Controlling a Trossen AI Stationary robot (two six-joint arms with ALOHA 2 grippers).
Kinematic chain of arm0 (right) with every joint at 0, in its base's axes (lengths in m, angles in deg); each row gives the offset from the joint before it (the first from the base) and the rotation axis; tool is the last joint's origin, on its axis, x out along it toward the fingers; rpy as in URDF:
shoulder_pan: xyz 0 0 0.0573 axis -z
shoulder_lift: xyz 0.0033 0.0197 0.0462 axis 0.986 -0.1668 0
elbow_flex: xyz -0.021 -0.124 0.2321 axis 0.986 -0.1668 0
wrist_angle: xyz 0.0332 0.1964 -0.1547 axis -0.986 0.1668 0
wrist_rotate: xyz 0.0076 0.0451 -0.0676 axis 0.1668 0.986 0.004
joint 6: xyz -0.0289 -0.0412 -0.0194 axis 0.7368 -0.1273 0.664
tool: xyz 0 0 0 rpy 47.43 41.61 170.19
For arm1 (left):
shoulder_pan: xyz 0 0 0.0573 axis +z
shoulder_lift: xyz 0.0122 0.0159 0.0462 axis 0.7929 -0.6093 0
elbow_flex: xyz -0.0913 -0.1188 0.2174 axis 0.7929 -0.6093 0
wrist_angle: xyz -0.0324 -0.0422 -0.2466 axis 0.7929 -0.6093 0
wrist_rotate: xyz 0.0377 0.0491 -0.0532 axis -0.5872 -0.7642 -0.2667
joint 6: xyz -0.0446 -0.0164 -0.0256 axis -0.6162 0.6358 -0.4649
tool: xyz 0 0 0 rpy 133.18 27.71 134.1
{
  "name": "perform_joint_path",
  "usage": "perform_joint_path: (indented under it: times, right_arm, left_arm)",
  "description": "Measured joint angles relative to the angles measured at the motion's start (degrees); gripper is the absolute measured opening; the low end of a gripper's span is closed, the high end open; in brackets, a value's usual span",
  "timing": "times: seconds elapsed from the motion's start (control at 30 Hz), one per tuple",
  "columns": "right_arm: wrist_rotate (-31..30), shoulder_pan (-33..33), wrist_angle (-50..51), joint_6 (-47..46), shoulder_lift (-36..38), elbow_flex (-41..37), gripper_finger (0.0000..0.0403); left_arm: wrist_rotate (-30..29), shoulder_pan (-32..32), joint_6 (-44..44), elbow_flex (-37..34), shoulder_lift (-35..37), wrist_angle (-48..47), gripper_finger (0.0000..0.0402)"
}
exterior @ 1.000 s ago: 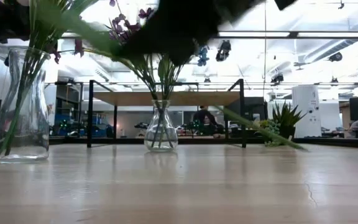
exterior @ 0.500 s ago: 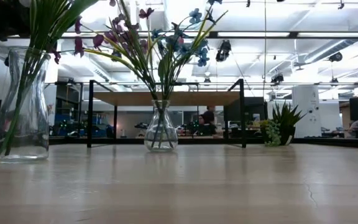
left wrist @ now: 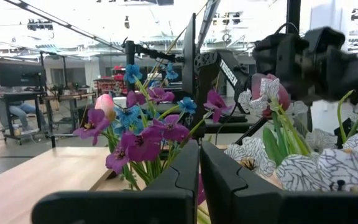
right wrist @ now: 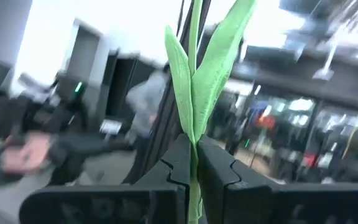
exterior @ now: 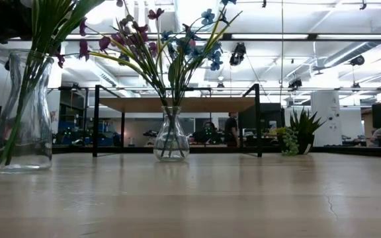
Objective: Pick and place flowers into a vace then onto a shelf
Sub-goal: Put the yellow flower into the right transparent vase
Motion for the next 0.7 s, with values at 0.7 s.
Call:
perform_joint_path:
  times: [0.7]
  right_arm:
    - [-0.1, 3.0, -2.2, 8.5, -14.4, 17.6, 0.0009]
  left_arm:
    - [0.0, 0.0, 0.0, 0.0, 0.0, 0.4, 0.0000]
